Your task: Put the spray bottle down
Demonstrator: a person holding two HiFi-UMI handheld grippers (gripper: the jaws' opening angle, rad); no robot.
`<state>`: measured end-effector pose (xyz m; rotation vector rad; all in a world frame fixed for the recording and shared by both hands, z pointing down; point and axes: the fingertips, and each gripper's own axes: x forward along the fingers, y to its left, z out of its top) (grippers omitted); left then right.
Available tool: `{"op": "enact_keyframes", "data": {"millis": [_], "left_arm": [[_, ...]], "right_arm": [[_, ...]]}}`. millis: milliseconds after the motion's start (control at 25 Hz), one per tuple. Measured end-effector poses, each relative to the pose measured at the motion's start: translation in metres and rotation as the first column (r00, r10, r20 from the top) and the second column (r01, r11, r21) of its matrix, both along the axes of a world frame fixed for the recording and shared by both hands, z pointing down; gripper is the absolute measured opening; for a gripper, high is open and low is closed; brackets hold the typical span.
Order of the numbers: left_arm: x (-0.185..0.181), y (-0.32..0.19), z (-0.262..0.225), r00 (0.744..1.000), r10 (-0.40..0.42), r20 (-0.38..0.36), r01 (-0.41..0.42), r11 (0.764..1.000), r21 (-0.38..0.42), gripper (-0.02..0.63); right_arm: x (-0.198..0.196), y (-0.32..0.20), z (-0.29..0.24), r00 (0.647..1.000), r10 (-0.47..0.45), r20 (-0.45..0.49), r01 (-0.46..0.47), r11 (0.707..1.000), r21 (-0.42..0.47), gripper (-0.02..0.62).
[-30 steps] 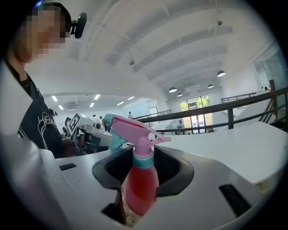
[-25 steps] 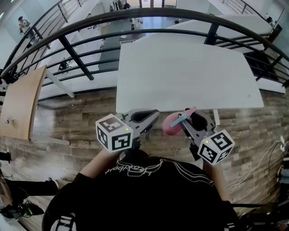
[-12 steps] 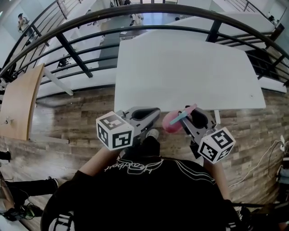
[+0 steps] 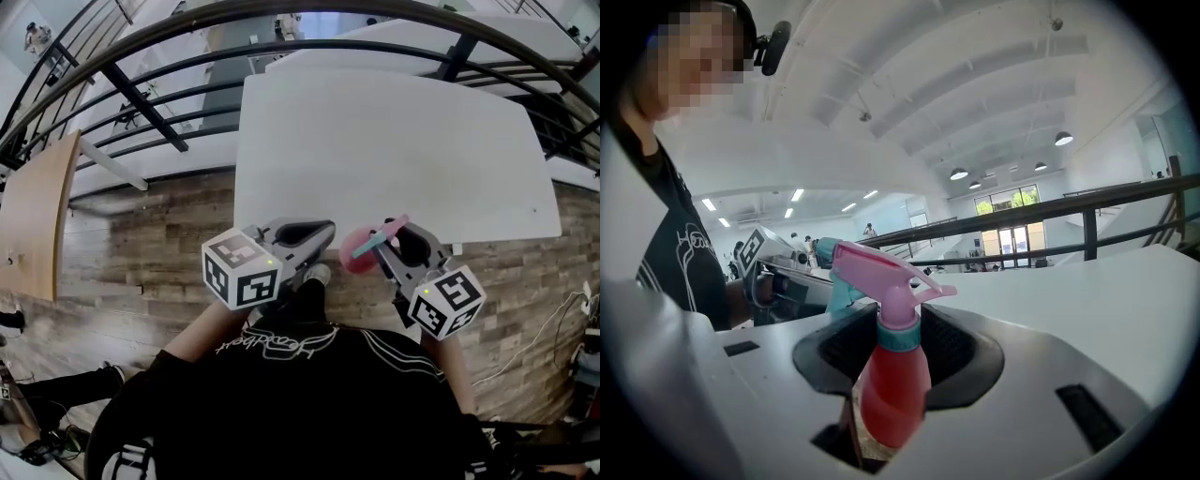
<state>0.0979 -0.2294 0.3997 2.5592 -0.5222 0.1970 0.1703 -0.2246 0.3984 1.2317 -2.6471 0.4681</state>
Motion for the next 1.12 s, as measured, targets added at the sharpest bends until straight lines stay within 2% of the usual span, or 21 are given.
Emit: {"op": "enact_keyframes", "data": {"millis": [200, 520, 840, 1120], "left_arm": [[0.004, -0.038, 0.011, 1.0, -0.012, 0.018, 0.013, 1.0, -0.022, 0.008], [-0.004, -0.085, 0.03, 0.999, -0.035, 0.034, 0.036, 0.998, -0.043, 0.008], [-0.003, -0.12, 0.043, 0.999, -0.032, 0.04, 0.035, 0.997, -0.063, 0.008], [-0.007, -0.14, 0.054, 0.997, -0.043, 0.057, 0.047, 0.995, -0.087, 0.008]], "right_arm": [[0.005, -0.04, 0.009, 1.0, 0.0, 0.005, 0.0, 1.0, -0.015, 0.138], [0.009, -0.099, 0.02, 0.999, 0.039, -0.003, -0.039, 0.999, 0.014, 0.138], [0.001, -0.156, 0.016, 0.998, 0.037, -0.058, -0.031, 0.995, 0.098, 0.138], [0.003, -0.191, 0.035, 0.994, 0.069, -0.085, -0.059, 0.991, 0.122, 0.138]]}}
